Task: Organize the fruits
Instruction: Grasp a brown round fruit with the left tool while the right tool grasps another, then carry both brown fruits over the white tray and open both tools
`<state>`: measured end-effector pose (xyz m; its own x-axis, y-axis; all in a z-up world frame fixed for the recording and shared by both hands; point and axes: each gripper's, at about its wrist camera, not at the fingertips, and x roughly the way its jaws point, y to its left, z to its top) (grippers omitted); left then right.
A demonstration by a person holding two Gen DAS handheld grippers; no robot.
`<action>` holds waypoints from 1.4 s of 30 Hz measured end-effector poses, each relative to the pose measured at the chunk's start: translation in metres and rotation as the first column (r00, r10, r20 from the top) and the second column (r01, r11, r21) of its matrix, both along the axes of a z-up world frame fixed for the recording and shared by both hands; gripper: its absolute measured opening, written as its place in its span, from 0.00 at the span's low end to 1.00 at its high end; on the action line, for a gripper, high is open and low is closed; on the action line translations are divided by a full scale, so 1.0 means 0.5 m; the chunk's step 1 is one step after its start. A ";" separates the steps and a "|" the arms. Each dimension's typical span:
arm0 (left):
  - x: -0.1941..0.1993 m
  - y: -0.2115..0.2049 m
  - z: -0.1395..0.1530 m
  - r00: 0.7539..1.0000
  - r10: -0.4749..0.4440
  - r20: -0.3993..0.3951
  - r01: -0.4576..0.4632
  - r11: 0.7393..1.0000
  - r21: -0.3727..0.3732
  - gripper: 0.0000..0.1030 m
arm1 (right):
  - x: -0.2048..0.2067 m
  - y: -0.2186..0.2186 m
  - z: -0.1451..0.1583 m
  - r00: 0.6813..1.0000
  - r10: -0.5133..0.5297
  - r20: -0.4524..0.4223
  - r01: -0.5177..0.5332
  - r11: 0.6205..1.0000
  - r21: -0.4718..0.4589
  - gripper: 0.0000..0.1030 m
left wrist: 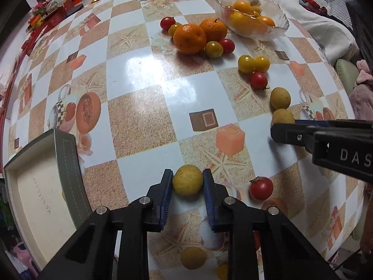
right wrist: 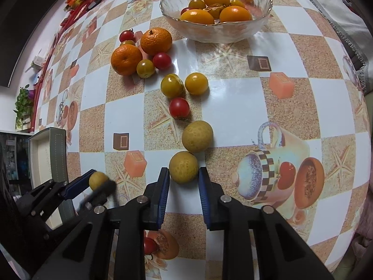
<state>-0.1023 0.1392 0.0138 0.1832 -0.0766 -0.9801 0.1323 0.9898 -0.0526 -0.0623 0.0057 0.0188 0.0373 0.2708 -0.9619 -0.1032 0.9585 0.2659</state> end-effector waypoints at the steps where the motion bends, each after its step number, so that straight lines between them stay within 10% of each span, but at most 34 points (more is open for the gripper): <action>1: 0.002 0.004 0.002 1.000 0.009 0.001 -0.009 1.000 -0.013 0.26 | -0.002 -0.004 0.004 1.000 0.000 0.004 0.000 1.000 0.001 0.26; 21: -0.090 0.154 0.130 0.979 0.181 0.094 -0.173 0.981 -0.090 0.26 | -0.065 0.033 0.093 0.996 0.073 0.041 -0.075 0.997 0.034 0.26; 42: -0.200 0.423 0.116 0.902 0.418 0.104 -0.415 0.908 -0.049 0.27 | -0.081 0.328 0.140 0.944 0.319 0.081 -0.324 0.945 0.052 0.27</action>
<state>-0.2021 0.3505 0.0721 0.3099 0.0065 -0.9507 -0.2857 0.9544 -0.0866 -0.1027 0.1697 0.0890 0.0054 0.3399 -0.9405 -0.4237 0.8527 0.3057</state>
